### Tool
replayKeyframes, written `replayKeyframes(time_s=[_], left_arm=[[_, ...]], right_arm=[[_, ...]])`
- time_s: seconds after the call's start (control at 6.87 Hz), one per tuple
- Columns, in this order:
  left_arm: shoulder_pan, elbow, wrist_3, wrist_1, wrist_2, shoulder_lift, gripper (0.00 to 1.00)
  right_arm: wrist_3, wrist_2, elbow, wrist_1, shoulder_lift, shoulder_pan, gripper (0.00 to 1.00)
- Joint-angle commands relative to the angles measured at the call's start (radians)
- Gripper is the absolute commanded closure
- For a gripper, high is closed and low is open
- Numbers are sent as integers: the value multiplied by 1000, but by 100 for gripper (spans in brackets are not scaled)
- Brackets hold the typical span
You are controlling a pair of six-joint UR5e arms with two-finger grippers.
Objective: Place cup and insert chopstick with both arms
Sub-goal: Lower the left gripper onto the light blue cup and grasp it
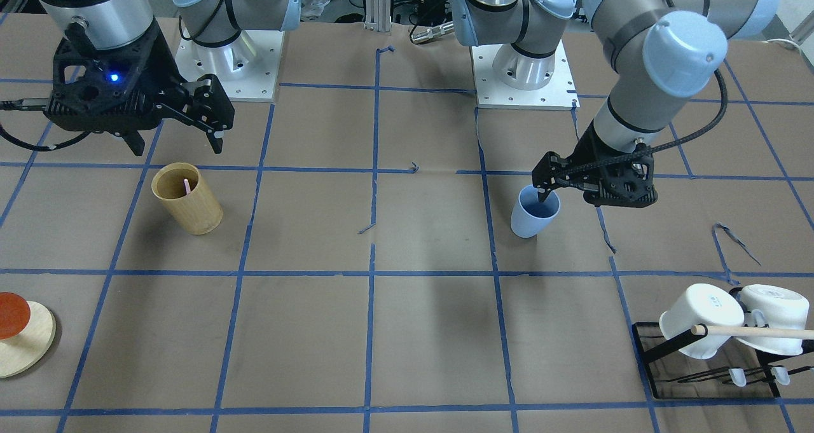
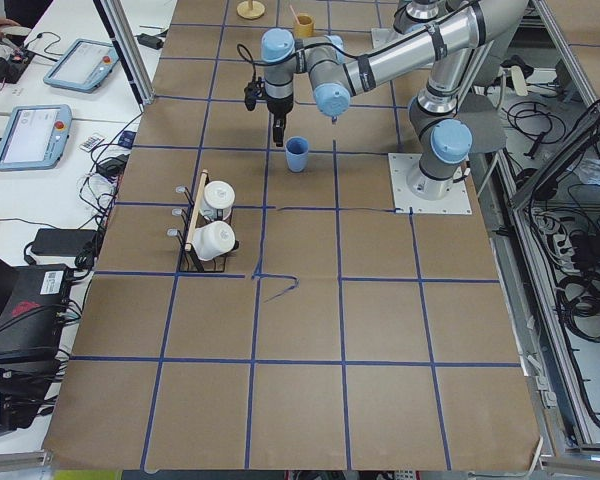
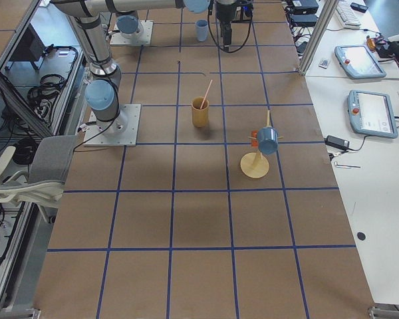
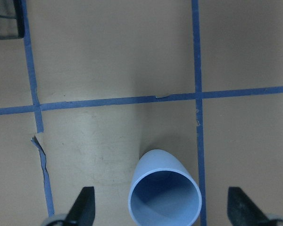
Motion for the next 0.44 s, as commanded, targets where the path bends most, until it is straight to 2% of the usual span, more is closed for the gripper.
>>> replayKeyframes(time_s=[0.0, 0.29], left_arm=[[24, -56, 34, 17, 8, -31, 0], [56, -69, 43, 10, 8, -31, 0]], right_arm=[[0, -1, 1, 0, 0, 0, 0], [0, 0, 1, 0, 0, 2, 0]])
